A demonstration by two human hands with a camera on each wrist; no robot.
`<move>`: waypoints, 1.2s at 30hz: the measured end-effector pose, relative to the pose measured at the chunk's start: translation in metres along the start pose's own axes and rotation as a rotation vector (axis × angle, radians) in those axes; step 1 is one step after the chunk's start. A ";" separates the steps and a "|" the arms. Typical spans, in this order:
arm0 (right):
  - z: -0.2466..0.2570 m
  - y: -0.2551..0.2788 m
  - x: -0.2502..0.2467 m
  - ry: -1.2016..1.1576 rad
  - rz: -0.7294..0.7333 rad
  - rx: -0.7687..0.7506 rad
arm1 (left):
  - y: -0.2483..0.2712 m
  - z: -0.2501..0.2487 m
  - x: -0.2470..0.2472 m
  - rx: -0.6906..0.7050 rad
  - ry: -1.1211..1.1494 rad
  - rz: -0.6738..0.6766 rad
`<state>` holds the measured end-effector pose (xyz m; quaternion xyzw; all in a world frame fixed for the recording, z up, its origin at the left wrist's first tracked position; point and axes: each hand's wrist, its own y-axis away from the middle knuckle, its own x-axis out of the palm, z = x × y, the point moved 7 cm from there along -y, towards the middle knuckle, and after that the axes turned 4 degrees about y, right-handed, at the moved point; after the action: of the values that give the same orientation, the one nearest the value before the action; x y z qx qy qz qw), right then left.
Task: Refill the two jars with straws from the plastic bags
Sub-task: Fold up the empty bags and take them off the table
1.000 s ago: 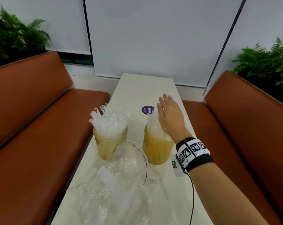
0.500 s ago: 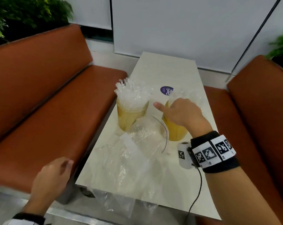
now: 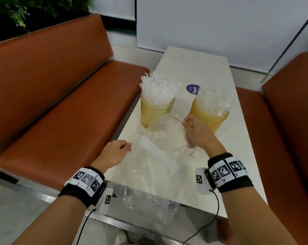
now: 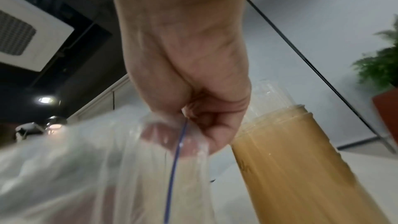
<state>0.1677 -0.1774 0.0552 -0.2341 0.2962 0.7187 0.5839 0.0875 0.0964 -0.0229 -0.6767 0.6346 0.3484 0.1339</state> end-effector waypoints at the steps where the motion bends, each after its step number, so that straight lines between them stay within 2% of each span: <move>1: 0.001 -0.001 -0.007 0.062 -0.078 -0.051 | 0.002 -0.004 -0.002 0.053 -0.061 -0.043; 3: 0.007 0.000 -0.024 0.146 -0.221 -0.164 | 0.010 -0.010 -0.008 0.153 -0.108 -0.169; 4: 0.010 0.000 -0.030 0.127 -0.249 -0.205 | 0.014 -0.015 -0.009 0.195 -0.112 -0.202; 5: 0.011 -0.001 -0.032 0.068 -0.238 -0.228 | 0.018 -0.018 -0.006 0.203 -0.066 -0.173; 7: 0.012 -0.003 -0.029 -0.092 -0.167 -0.225 | 0.024 -0.021 0.012 0.125 0.110 0.018; 9: 0.014 -0.004 -0.026 -0.209 -0.128 -0.237 | 0.027 -0.026 0.028 0.126 0.101 0.121; 12: 0.021 -0.002 -0.024 -0.272 -0.107 -0.308 | 0.025 -0.030 0.037 0.225 -0.046 0.097; 14: 0.026 0.000 -0.026 -0.262 -0.115 -0.341 | 0.027 -0.035 0.038 0.278 -0.031 0.073; 16: 0.030 0.001 -0.029 -0.276 -0.123 -0.356 | 0.034 -0.036 0.037 0.240 0.132 0.087; 18: 0.032 0.001 -0.031 -0.345 -0.115 -0.356 | 0.046 -0.036 0.041 0.153 0.280 0.164; 20: 0.035 0.001 -0.033 -0.385 -0.114 -0.372 | 0.056 -0.038 0.046 0.137 0.305 0.211; 24: 0.038 0.000 -0.037 -0.355 -0.137 -0.396 | 0.062 -0.045 0.038 0.234 0.259 0.069; 26: 0.035 -0.005 -0.039 -0.303 -0.156 -0.401 | 0.066 -0.045 0.029 0.253 0.250 -0.007; 30: 0.015 -0.024 -0.045 -0.043 -0.164 -0.411 | 0.085 -0.029 0.001 0.203 0.198 -0.134; 34: -0.003 -0.031 -0.030 0.334 -0.060 -0.341 | 0.096 -0.001 -0.015 0.127 0.053 -0.189; 36: -0.007 -0.031 -0.016 0.426 -0.019 -0.310 | 0.097 0.011 -0.011 0.105 -0.090 -0.215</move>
<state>0.2015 -0.1893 0.0562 -0.4695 0.2966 0.6846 0.4722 -0.0072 0.0965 0.0014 -0.7166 0.5689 0.3285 0.2342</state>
